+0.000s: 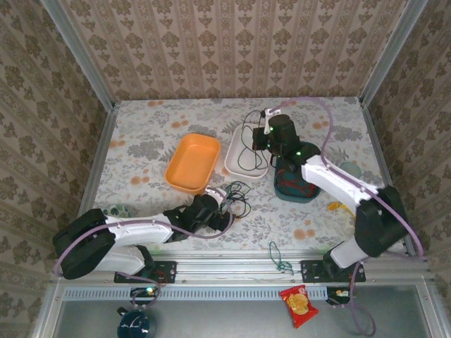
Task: Untangle the cables
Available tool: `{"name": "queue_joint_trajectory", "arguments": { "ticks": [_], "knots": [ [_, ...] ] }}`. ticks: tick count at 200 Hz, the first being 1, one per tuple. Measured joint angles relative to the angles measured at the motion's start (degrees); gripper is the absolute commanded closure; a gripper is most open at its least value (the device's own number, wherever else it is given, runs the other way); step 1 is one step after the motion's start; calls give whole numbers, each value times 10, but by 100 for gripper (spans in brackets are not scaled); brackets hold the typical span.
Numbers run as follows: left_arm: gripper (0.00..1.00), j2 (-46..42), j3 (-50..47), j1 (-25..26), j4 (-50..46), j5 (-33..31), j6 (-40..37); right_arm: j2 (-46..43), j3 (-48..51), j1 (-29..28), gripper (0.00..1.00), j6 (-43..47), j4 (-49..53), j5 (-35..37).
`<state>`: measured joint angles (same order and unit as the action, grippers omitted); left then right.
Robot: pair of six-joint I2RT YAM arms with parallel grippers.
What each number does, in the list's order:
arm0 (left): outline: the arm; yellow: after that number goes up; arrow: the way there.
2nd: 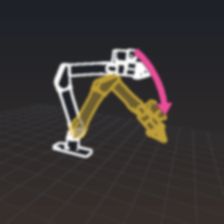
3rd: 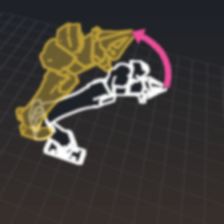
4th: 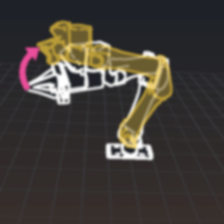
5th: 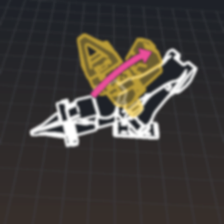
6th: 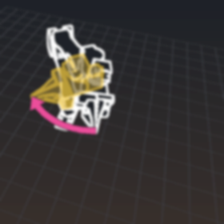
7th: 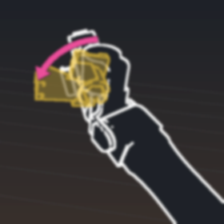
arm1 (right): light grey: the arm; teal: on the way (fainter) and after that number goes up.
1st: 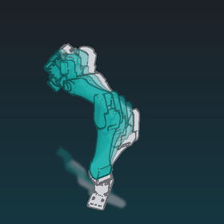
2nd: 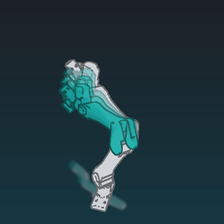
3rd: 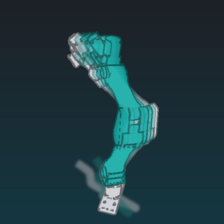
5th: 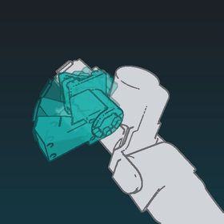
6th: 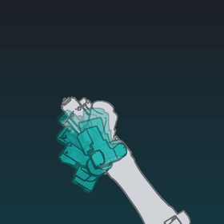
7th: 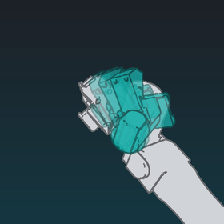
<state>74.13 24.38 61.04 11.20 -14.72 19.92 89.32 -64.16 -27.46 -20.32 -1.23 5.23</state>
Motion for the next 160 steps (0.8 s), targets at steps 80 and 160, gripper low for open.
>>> {"name": "queue_joint_trajectory", "arguments": {
  "ticks": [80,160],
  "knots": [
    [1,-4,1,0,-1,-2,0,185,-83,24,90,-102,63,-53],
    [1,-8,2,0,-1,-6,0,113,-85,24,38,-102,96,20]
  ]
}}
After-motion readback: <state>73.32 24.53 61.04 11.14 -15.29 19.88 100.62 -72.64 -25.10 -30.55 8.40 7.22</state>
